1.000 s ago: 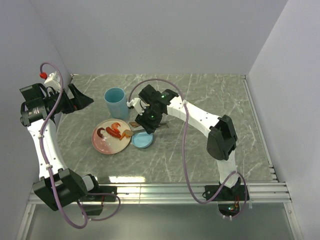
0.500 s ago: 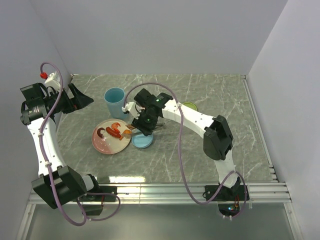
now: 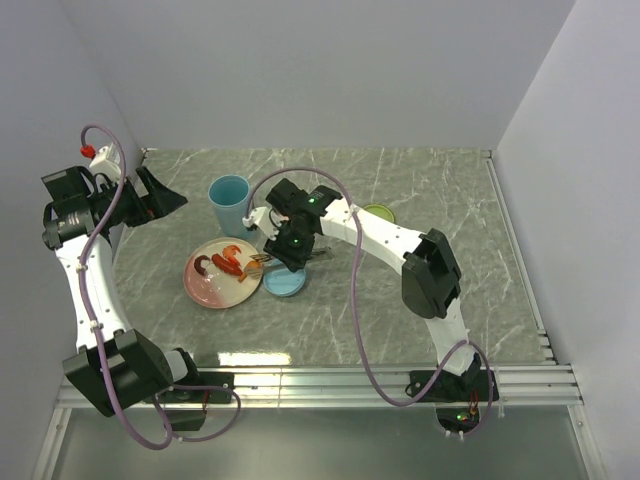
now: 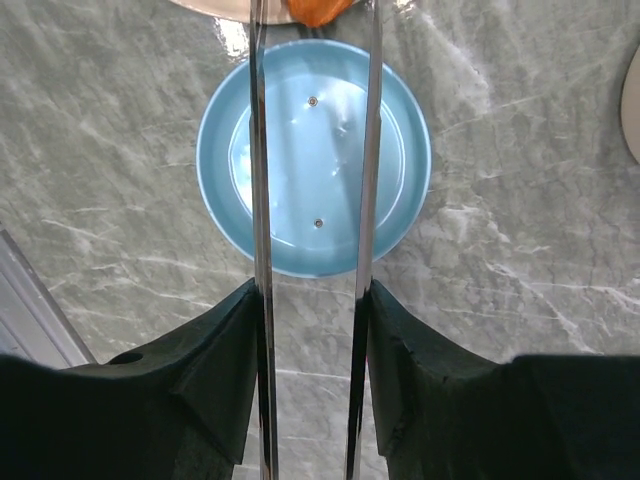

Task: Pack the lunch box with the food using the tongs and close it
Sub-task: Pick up the food using the clamp

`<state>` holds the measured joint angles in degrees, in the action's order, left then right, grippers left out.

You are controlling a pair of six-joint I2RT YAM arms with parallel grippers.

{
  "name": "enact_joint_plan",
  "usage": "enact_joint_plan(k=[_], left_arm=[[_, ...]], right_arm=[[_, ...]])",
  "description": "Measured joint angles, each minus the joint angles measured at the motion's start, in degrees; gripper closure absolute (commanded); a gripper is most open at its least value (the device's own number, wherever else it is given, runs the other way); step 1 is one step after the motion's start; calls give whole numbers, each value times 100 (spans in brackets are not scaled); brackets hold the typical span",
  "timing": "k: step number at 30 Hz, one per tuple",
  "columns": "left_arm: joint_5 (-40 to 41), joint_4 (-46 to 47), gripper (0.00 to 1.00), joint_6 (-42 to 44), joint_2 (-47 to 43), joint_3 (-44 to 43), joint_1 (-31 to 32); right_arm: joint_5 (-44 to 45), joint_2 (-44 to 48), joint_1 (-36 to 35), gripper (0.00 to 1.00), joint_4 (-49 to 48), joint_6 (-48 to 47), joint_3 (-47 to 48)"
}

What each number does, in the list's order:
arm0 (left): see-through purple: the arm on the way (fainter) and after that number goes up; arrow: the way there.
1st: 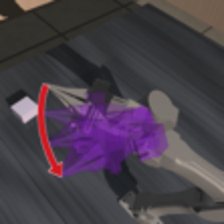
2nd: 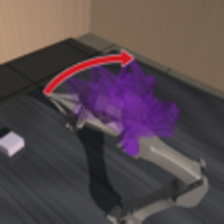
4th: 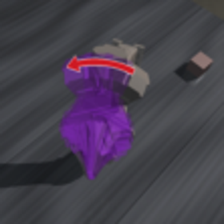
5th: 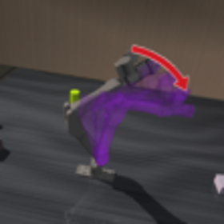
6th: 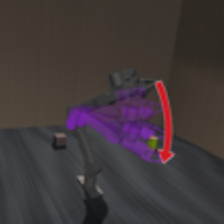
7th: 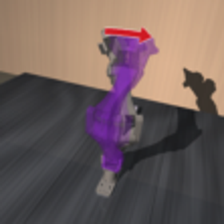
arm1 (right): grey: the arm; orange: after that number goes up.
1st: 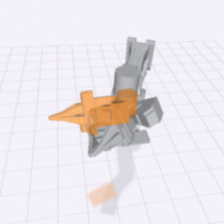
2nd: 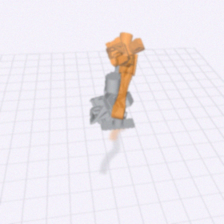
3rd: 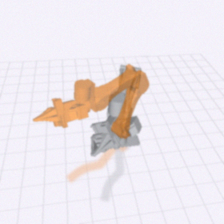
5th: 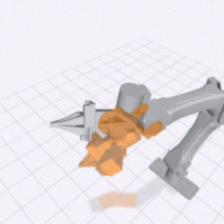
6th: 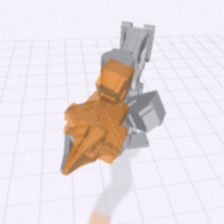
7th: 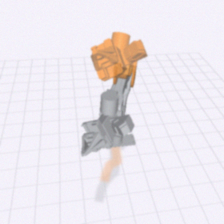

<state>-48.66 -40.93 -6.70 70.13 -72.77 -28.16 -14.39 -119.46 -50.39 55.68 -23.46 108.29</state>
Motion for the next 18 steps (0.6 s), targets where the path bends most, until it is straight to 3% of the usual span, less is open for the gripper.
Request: enact_joint_plan(k=[18], left_arm=[[-2, 37, 1, 0, 72, 39, 0]], right_arm=[[-271, 70, 0, 71, 245, 256, 614]])
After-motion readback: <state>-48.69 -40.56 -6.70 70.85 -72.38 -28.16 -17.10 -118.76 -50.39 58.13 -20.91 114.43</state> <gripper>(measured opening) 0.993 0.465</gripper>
